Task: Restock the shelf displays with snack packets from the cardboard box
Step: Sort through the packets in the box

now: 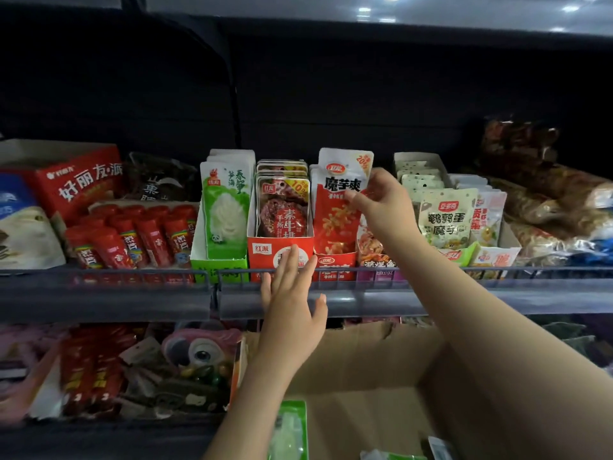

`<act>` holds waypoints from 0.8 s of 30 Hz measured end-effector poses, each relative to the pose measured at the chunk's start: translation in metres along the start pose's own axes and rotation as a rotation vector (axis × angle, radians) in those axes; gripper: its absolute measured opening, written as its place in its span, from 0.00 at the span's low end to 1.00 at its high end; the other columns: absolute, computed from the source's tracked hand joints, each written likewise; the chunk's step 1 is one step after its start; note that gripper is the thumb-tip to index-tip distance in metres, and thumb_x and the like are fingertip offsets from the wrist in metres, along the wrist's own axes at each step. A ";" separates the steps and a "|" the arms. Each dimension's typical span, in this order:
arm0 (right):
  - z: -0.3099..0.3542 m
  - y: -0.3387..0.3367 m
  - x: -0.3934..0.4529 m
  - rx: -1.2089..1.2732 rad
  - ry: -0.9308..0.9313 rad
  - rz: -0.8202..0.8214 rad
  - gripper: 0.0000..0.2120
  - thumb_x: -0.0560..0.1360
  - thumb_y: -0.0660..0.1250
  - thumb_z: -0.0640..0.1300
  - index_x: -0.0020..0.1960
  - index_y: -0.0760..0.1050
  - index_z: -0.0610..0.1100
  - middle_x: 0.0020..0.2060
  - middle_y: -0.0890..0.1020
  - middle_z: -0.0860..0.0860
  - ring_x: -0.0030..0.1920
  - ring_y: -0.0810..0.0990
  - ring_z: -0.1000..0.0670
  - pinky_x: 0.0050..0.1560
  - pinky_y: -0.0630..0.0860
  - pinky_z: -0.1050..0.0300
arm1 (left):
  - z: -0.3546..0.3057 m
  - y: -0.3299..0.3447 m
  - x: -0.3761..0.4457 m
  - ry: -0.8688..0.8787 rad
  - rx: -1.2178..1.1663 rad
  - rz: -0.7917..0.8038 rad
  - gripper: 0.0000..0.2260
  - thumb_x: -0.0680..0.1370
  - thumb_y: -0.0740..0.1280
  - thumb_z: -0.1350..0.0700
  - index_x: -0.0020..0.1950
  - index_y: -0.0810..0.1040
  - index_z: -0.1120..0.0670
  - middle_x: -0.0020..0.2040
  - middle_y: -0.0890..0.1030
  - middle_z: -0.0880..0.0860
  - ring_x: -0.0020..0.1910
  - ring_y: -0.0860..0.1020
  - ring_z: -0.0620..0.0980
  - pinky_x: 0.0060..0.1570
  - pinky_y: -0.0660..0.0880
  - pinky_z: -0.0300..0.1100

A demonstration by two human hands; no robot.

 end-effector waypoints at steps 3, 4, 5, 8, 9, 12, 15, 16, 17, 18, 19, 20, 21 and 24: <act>-0.013 0.009 0.003 -0.129 0.042 0.081 0.08 0.74 0.69 0.42 0.53 0.74 0.46 0.47 0.81 0.48 0.46 0.80 0.48 0.46 0.78 0.53 | 0.003 0.002 0.000 -0.001 0.017 0.015 0.27 0.81 0.58 0.50 0.77 0.50 0.43 0.76 0.37 0.43 0.75 0.36 0.40 0.74 0.34 0.47; -0.019 0.010 0.002 -0.174 0.065 0.098 0.07 0.74 0.70 0.43 0.50 0.74 0.46 0.43 0.80 0.50 0.43 0.79 0.50 0.44 0.76 0.55 | 0.003 0.003 0.000 0.002 0.020 0.016 0.27 0.81 0.58 0.50 0.77 0.50 0.43 0.76 0.37 0.44 0.75 0.36 0.41 0.73 0.34 0.47; -0.024 0.011 0.001 -0.221 0.086 0.111 0.06 0.74 0.70 0.44 0.47 0.73 0.46 0.40 0.78 0.53 0.40 0.77 0.52 0.41 0.74 0.57 | 0.003 0.003 0.000 0.004 0.021 0.017 0.27 0.81 0.58 0.50 0.77 0.51 0.43 0.77 0.37 0.44 0.75 0.36 0.41 0.73 0.33 0.46; -0.036 0.011 -0.004 -0.340 0.120 0.123 0.13 0.74 0.70 0.46 0.37 0.68 0.47 0.33 0.72 0.54 0.34 0.71 0.55 0.33 0.67 0.59 | 0.002 0.005 -0.001 0.011 0.014 0.022 0.26 0.81 0.58 0.50 0.77 0.52 0.44 0.77 0.39 0.45 0.75 0.37 0.41 0.73 0.33 0.45; -0.038 0.011 -0.005 -0.360 0.121 0.119 0.15 0.74 0.70 0.46 0.35 0.66 0.48 0.32 0.71 0.54 0.33 0.69 0.56 0.31 0.65 0.60 | 0.001 0.005 -0.002 0.015 0.012 0.024 0.26 0.81 0.58 0.51 0.77 0.52 0.44 0.77 0.39 0.45 0.75 0.37 0.41 0.73 0.34 0.45; -0.041 0.011 -0.003 -0.371 0.114 0.127 0.15 0.73 0.71 0.48 0.35 0.67 0.47 0.32 0.71 0.53 0.32 0.70 0.55 0.29 0.62 0.61 | 0.000 0.008 -0.003 0.026 0.005 0.032 0.26 0.81 0.58 0.51 0.77 0.53 0.44 0.77 0.39 0.45 0.75 0.37 0.41 0.73 0.34 0.45; -0.044 0.011 -0.006 -0.314 0.117 0.108 0.13 0.71 0.73 0.49 0.50 0.73 0.45 0.37 0.76 0.51 0.36 0.74 0.53 0.31 0.66 0.63 | -0.003 0.010 -0.004 0.040 -0.011 0.036 0.26 0.81 0.58 0.52 0.77 0.54 0.44 0.78 0.40 0.45 0.75 0.38 0.40 0.74 0.35 0.45; -0.046 0.010 -0.009 -0.268 0.130 0.086 0.16 0.71 0.73 0.48 0.55 0.72 0.46 0.40 0.77 0.50 0.38 0.75 0.54 0.31 0.68 0.65 | -0.004 0.010 -0.005 0.048 -0.013 0.035 0.25 0.81 0.59 0.52 0.77 0.54 0.44 0.78 0.41 0.46 0.75 0.38 0.40 0.74 0.35 0.44; -0.046 0.007 -0.014 -0.214 0.138 0.059 0.18 0.71 0.73 0.46 0.57 0.72 0.46 0.42 0.78 0.51 0.38 0.75 0.56 0.31 0.70 0.68 | -0.006 0.011 -0.005 0.056 -0.019 0.030 0.25 0.81 0.59 0.52 0.76 0.55 0.45 0.78 0.42 0.46 0.75 0.39 0.40 0.73 0.36 0.44; -0.047 0.004 -0.021 -0.165 0.132 0.023 0.18 0.72 0.73 0.44 0.58 0.71 0.46 0.42 0.77 0.51 0.38 0.75 0.58 0.32 0.71 0.72 | -0.007 0.011 -0.005 0.064 -0.030 0.022 0.25 0.80 0.59 0.53 0.76 0.57 0.45 0.78 0.44 0.46 0.76 0.41 0.41 0.73 0.37 0.43; -0.047 0.000 -0.028 -0.133 0.111 -0.018 0.17 0.72 0.72 0.43 0.58 0.72 0.46 0.42 0.78 0.52 0.38 0.75 0.59 0.34 0.72 0.73 | -0.008 0.012 -0.006 0.067 -0.045 0.008 0.24 0.80 0.60 0.53 0.75 0.59 0.46 0.78 0.46 0.46 0.76 0.43 0.42 0.73 0.39 0.43; -0.048 -0.004 -0.037 -0.120 0.079 -0.058 0.16 0.72 0.72 0.42 0.57 0.72 0.46 0.41 0.78 0.52 0.39 0.76 0.59 0.36 0.72 0.74 | -0.009 0.013 -0.007 0.064 -0.063 -0.012 0.22 0.80 0.61 0.54 0.74 0.63 0.47 0.78 0.51 0.46 0.76 0.47 0.44 0.73 0.42 0.43; -0.051 -0.009 -0.047 -0.116 0.045 -0.090 0.14 0.72 0.71 0.41 0.56 0.73 0.46 0.41 0.78 0.53 0.40 0.76 0.59 0.39 0.73 0.74 | -0.010 0.013 -0.009 0.061 -0.085 -0.038 0.21 0.79 0.61 0.55 0.72 0.67 0.48 0.76 0.57 0.47 0.75 0.53 0.46 0.73 0.46 0.45; -0.066 -0.021 -0.082 -0.104 0.013 -0.112 0.11 0.73 0.71 0.39 0.53 0.74 0.46 0.41 0.79 0.54 0.41 0.77 0.59 0.43 0.73 0.71 | -0.014 0.016 -0.013 0.055 -0.115 -0.093 0.15 0.78 0.63 0.56 0.64 0.75 0.51 0.63 0.74 0.47 0.64 0.68 0.46 0.66 0.61 0.45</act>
Point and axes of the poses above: each hand's wrist, its own x-axis towards the middle knuckle, its own y-axis out of the palm, z = x × y, the point moved 3 cm from there along x, towards the middle knuckle
